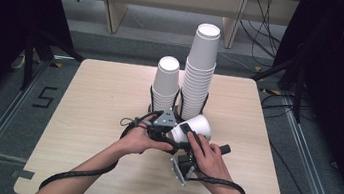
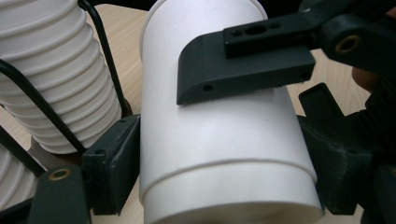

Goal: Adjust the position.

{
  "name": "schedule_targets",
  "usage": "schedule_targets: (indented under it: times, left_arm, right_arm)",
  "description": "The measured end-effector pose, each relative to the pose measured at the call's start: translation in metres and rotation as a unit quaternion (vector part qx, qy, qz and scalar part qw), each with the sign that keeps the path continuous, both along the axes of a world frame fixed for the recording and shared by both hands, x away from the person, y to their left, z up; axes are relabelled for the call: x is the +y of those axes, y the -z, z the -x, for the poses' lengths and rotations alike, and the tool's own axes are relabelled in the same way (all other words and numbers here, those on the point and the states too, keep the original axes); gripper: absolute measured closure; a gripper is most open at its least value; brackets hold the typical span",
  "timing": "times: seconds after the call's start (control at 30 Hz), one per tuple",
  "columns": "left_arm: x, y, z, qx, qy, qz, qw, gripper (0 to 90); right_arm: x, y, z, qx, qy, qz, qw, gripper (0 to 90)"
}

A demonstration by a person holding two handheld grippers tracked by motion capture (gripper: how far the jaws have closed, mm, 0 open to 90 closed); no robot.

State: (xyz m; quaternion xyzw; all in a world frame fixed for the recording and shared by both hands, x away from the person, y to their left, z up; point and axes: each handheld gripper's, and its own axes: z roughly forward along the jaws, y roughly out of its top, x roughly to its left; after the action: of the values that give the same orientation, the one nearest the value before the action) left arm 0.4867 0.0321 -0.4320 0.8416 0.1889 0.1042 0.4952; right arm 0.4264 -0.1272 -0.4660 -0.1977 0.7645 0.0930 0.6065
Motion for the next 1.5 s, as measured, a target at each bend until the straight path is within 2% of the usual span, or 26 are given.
schedule_targets:
  times: [0.17,0.2,0.27,0.33,0.37,0.53,0.73,0.9,0.93,0.97,1.13,1.2,1.23,1.37,1.43,1.47,1.5]
  left_arm:
    - [0.0004,-0.0007,0.0001,-0.004,0.0,0.001,1.0,21.2]
    - [0.0005,-0.0006,0.0003,-0.005,0.001,0.001,1.0,21.3]
    - [0.0007,-0.0005,0.0006,-0.006,0.0,0.0,1.0,21.4]
    - [0.0003,0.0003,0.0009,-0.009,0.0,0.006,0.9999,21.6]
    - [0.0007,-0.0001,0.0011,-0.009,0.0,0.001,1.0,21.6]
    - [0.0004,0.0004,0.0015,-0.018,0.003,0.001,0.9998,21.9]
    - [-0.0004,0.0011,0.0014,-0.023,0.0,0.0,0.9997,22.0]
    - [0.0002,0.0017,0.001,-0.026,-0.003,0.001,0.9997,22.1]
    - [0.0003,0.002,0.0009,-0.027,-0.006,0.004,0.9996,22.2]
    - [0.0006,0.0021,0.0007,-0.029,-0.005,0.004,0.9996,22.4]
    - [0.0019,0.0019,0.0004,-0.029,-0.008,0.005,0.9995,22.4]
    - [0.0024,0.0016,0.0001,-0.033,-0.01,0.008,0.9994,22.5]
    - [0.0028,0.0015,-0.0001,-0.032,-0.009,0.007,0.9994,22.5]
    - [0.0034,0.0029,-0.0008,-0.032,-0.011,0.007,0.9994,22.4]
    - [0.0036,0.0037,-0.0012,-0.031,-0.014,0.011,0.9994,22.4]
    - [0.0037,0.0041,-0.0015,-0.033,-0.015,0.016,0.9992,22.4]
    - [0.0042,0.004,-0.0011,-0.031,-0.019,0.017,0.9992,22.4]
  right_arm:
    - [0.0001,-0.0015,0.0,0.0,0.003,0.002,1.0,19.4]
    - [-0.0002,-0.0004,-0.001,-0.002,-0.004,-0.007,1.0,19.3]
    - [-0.0003,-0.0012,-0.0018,-0.004,-0.009,-0.001,0.9999,19.1]
    - [0.0001,-0.0012,-0.0007,0.002,0.0,-0.001,1.0,18.9]
    - [0.0,-0.0003,-0.0013,-0.001,-0.004,-0.007,1.0,18.7]
    - [0.0005,0.0004,-0.0012,-0.005,-0.006,-0.006,0.9999,17.4]
    - [0.0015,-0.0011,-0.0005,0.002,0.004,-0.003,1.0,10.2]
    - [0.0009,0.0008,-0.0018,0.004,-0.002,-0.016,0.9999,4.3]
    - [0.0011,-0.0008,-0.0006,0.009,0.008,-0.003,0.9999,4.1]
    - [0.0007,0.0009,-0.0012,0.005,0.001,-0.012,0.9999,3.6]
    - [0.0001,0.0008,-0.0012,0.002,0.002,-0.015,0.9999,2.8]
    - [-0.0003,-0.0005,-0.001,0.004,0.006,-0.009,0.9999,2.5]
    - [0.0002,-0.0047,-0.0026,-0.009,-0.013,0.013,0.9998,2.2]
    - [-0.0013,-0.0035,-0.0019,-0.016,-0.016,0.004,0.9997,1.7]
    - [-0.0022,-0.0044,-0.0004,-0.01,-0.01,0.009,0.9999,1.6]
    - [-0.003,-0.0029,-0.001,-0.019,-0.019,-0.002,0.9996,1.7]
    - [-0.0037,-0.0036,-0.0006,-0.022,-0.021,0.004,0.9995,1.7]
